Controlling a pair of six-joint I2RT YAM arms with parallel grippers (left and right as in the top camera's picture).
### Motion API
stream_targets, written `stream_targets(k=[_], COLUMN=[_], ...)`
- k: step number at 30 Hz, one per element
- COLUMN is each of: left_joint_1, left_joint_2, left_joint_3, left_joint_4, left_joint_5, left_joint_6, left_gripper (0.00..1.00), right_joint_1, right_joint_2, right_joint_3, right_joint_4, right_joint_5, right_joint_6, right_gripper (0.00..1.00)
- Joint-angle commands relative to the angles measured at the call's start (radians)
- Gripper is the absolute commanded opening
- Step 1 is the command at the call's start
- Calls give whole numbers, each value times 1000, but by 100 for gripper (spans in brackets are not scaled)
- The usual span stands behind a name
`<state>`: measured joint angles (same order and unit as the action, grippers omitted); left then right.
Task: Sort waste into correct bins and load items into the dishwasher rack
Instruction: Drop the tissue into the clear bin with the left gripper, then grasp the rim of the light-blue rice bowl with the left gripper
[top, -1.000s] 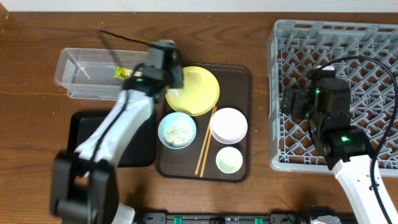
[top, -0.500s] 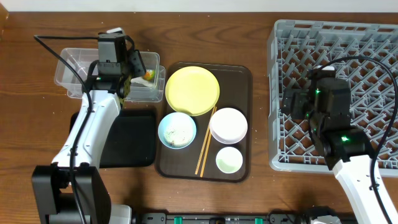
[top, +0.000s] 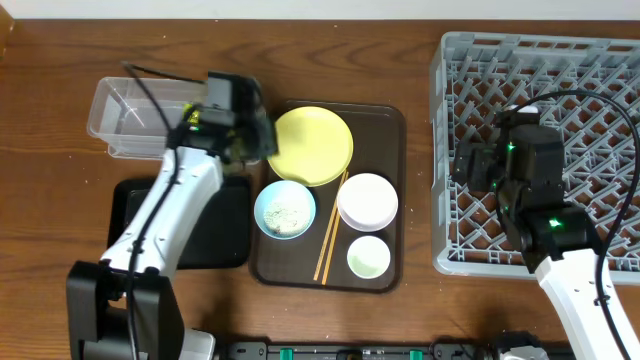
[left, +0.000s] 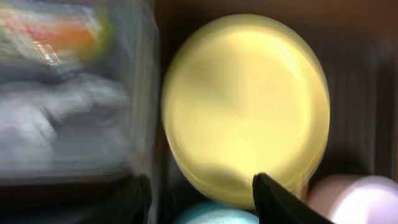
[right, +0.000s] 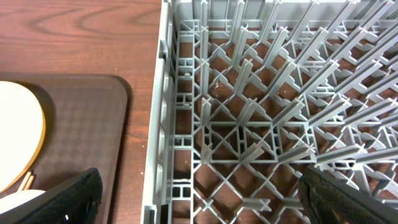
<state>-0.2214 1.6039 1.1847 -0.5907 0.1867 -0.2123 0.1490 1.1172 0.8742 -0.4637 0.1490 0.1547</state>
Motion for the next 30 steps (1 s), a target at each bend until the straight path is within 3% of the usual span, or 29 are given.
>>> stream_targets(k=[1, 11, 19, 24, 30], left_joint_1=[-68, -243, -301, -308, -308], left_joint_2=[-3, 44, 164, 210, 213], left_joint_3=[10, -4, -5, -5, -5], left_joint_4=[-78, -134, -135, -152, -153], left_joint_5=[23, -38, -41, -42, -41], left_joint_6=[-2, -24, -60, -70, -70], left_gripper=[55, 54, 49, 40, 19], right_joint_1=[-6, -6, -6, -6, -6], right_joint_2=[-8, -8, -8, -8, -8], right_joint_3=[23, 23, 22, 23, 23], right_joint_4=[-1, -1, -5, -10, -12], right_joint_5=[-3, -3, -3, -3, -3], right_joint_6=[5, 5, 5, 5, 5], right_gripper=[99, 99, 99, 99, 99])
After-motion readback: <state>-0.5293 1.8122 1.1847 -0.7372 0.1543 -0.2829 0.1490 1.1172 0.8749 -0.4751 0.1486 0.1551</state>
